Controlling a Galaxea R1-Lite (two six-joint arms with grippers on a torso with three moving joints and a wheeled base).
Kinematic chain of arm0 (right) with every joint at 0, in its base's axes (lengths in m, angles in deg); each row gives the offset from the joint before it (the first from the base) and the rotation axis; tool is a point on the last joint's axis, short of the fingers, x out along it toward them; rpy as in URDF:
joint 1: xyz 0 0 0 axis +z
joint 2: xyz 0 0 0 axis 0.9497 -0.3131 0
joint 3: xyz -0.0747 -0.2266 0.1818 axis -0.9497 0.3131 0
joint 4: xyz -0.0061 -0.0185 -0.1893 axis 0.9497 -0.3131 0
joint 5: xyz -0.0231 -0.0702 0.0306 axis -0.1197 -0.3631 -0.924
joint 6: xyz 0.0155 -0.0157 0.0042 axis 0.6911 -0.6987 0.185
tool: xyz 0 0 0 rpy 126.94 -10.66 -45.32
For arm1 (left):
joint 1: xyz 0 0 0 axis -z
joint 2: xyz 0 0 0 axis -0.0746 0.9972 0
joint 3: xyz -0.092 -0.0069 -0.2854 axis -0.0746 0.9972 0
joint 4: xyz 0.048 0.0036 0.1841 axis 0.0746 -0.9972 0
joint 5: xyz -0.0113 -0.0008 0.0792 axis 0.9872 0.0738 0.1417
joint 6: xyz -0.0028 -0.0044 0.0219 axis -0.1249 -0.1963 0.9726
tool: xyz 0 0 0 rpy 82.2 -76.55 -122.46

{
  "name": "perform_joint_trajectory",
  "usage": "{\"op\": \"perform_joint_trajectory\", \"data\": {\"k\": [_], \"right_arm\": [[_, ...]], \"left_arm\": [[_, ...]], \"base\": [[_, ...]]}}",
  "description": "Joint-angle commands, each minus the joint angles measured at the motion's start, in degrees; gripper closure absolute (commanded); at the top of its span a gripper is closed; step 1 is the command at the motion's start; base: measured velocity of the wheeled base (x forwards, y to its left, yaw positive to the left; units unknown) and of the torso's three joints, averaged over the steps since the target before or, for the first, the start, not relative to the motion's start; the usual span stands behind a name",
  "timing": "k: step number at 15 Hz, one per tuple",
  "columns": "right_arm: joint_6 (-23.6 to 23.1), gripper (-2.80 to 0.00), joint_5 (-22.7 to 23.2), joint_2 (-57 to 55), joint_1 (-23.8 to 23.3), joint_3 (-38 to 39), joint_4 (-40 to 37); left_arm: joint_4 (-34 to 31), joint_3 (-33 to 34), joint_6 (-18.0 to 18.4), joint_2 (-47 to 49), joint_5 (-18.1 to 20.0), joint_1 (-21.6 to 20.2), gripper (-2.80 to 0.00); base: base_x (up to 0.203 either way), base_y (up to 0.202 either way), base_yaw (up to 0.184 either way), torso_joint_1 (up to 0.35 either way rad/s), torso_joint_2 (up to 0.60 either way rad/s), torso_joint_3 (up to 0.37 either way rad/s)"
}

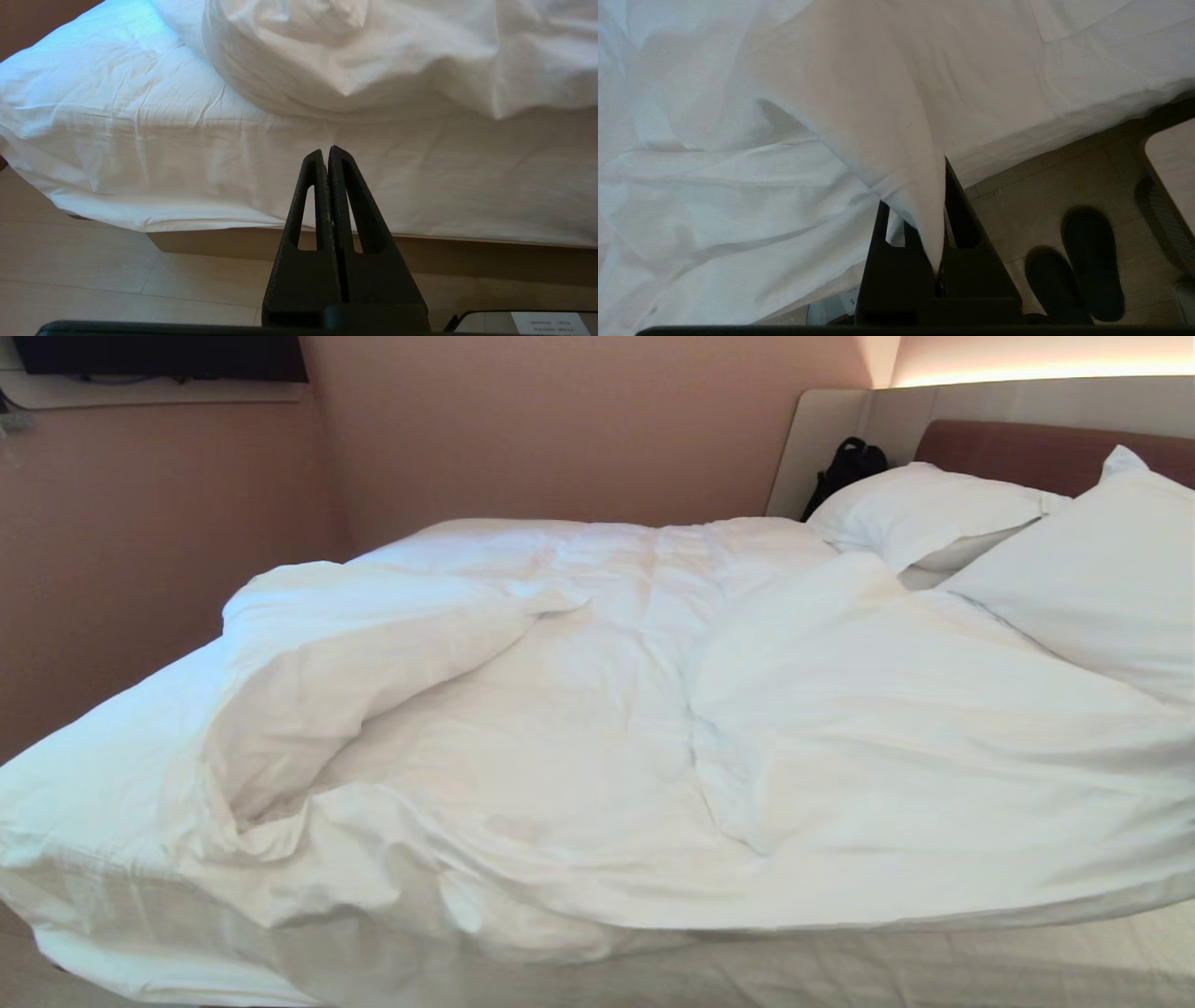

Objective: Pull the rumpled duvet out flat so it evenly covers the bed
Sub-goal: Flatten the corners of the folded blanket

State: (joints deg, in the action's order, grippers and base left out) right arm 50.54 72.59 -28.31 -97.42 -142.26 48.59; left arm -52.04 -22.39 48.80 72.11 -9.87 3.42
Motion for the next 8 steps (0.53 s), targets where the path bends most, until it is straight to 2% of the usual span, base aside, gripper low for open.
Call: {"op": "perform_joint_trajectory", "data": {"k": [1,6,8], "right_arm": [[0.1,0.0,0.2,4.5,-0.5,1.6,-0.3],[0.4,0.0,-0.4,8.6,-0.6,3.9,-0.8],[1.0,0.0,-3.3,9.4,-0.6,5.3,-0.5]], "left_arm": [[0.0,0.0,0.1,0.0,0.0,0.0,0.0],[0.0,0.0,0.0,0.1,0.0,0.0,0.0],[0.0,0.0,0.0,0.0,0.0,0.0,0.0]], "base": [[0.0,0.0,0.0,0.0,0.0,0.0],[0.0,0.0,0.0,0.0,0.0,0.0],[0.0,0.0,0.0,0.0,0.0,0.0]]}}
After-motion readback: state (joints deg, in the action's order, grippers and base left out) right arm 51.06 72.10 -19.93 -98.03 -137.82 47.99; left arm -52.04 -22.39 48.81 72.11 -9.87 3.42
